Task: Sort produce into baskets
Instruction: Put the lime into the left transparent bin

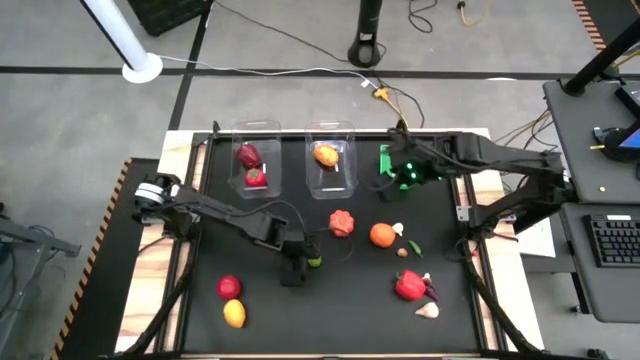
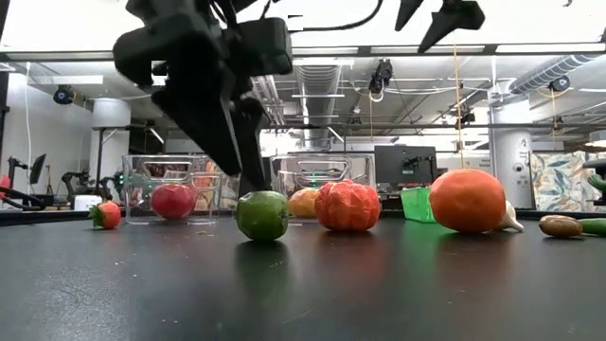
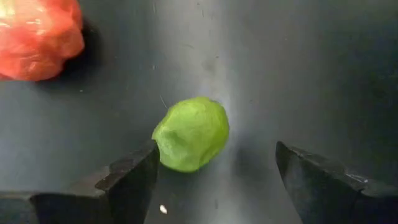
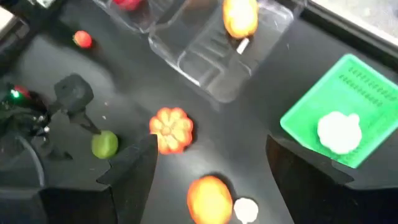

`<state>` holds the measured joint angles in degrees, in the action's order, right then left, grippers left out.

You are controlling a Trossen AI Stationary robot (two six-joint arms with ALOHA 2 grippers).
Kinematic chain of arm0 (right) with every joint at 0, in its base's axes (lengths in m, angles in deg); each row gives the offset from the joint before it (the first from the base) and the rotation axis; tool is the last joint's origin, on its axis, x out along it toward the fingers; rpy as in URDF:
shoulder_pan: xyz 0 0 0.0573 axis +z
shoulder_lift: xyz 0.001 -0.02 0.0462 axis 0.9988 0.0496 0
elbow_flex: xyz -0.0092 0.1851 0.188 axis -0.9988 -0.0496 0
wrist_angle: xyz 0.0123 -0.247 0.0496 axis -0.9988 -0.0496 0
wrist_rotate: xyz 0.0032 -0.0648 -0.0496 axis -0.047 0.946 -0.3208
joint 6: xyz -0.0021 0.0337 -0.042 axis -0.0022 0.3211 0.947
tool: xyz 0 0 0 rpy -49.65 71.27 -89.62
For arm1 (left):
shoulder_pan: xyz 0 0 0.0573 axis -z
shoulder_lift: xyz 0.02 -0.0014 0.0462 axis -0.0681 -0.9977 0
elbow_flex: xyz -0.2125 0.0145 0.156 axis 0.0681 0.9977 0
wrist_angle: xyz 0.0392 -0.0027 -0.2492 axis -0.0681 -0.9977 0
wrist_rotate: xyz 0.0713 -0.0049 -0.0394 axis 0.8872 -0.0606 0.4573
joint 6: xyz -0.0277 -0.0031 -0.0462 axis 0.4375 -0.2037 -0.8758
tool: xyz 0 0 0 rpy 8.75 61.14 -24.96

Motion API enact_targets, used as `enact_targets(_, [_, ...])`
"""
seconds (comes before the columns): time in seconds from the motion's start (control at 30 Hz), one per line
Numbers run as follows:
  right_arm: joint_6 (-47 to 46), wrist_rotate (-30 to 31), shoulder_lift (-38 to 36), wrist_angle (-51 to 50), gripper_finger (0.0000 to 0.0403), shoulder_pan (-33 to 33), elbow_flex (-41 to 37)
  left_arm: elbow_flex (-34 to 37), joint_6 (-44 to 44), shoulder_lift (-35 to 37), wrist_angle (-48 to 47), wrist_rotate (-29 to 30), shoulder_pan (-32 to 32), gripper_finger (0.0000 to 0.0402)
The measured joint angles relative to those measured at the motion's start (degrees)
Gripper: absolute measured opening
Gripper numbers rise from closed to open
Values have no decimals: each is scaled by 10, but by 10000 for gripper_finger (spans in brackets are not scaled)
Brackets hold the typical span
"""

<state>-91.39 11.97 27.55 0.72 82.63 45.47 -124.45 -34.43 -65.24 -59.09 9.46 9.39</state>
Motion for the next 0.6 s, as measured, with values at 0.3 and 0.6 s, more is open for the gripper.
enact_targets(0.3, [-38,24,-26,9,284,19,-47,0,15,-41,60,1,-3,302])
enact_targets(0.6, [-34,24,-23,17,288,23,-51,0,15,-46,59,6,-3,257])
